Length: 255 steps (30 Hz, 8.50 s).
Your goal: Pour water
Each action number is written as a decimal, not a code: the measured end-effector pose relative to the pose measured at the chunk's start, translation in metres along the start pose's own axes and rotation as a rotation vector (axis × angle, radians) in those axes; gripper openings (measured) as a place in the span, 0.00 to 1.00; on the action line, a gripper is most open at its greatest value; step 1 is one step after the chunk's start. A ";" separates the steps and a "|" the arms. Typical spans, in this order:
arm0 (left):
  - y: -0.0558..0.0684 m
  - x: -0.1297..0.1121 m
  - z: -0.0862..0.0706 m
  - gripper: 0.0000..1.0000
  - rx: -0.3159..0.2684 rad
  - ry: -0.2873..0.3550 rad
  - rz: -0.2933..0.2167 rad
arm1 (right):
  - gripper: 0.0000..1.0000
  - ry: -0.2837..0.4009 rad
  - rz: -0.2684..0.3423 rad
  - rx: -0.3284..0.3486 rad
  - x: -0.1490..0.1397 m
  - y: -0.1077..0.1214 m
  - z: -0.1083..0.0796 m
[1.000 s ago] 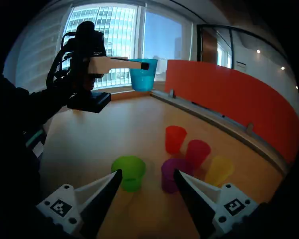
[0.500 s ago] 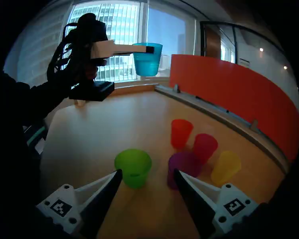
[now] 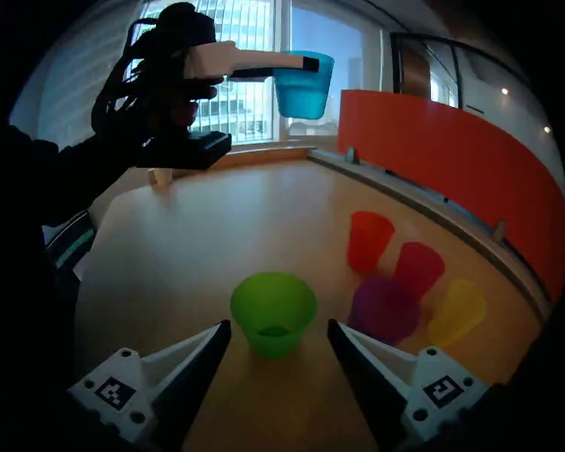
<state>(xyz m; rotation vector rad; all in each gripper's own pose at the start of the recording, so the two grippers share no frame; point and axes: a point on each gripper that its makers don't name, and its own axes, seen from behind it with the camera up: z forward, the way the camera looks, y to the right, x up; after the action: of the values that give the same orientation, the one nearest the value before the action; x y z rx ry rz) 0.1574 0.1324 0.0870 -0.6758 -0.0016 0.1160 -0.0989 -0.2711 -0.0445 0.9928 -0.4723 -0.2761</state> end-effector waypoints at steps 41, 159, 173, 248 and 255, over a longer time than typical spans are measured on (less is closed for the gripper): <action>-0.003 -0.014 -0.002 0.88 -0.002 -0.028 0.000 | 0.92 0.001 -0.004 0.026 0.006 -0.008 0.043; 0.053 0.056 0.009 0.88 -0.026 0.086 0.381 | 0.92 0.436 0.006 -0.094 0.147 0.051 -0.061; 0.061 0.071 0.010 0.88 -0.009 0.105 0.526 | 0.92 0.429 -0.008 -0.056 0.150 0.033 -0.049; 0.085 0.113 0.018 0.88 0.005 0.147 0.956 | 0.92 0.444 -0.002 -0.022 0.163 0.040 -0.030; 0.089 0.112 0.020 0.88 0.005 0.148 0.991 | 0.91 0.447 -0.001 -0.022 0.164 0.042 -0.030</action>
<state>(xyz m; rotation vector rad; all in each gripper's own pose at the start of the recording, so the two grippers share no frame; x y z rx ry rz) 0.2581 0.2256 0.0426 -0.6278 0.4799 1.0160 0.0586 -0.2983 0.0195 0.9979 -0.0613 -0.0549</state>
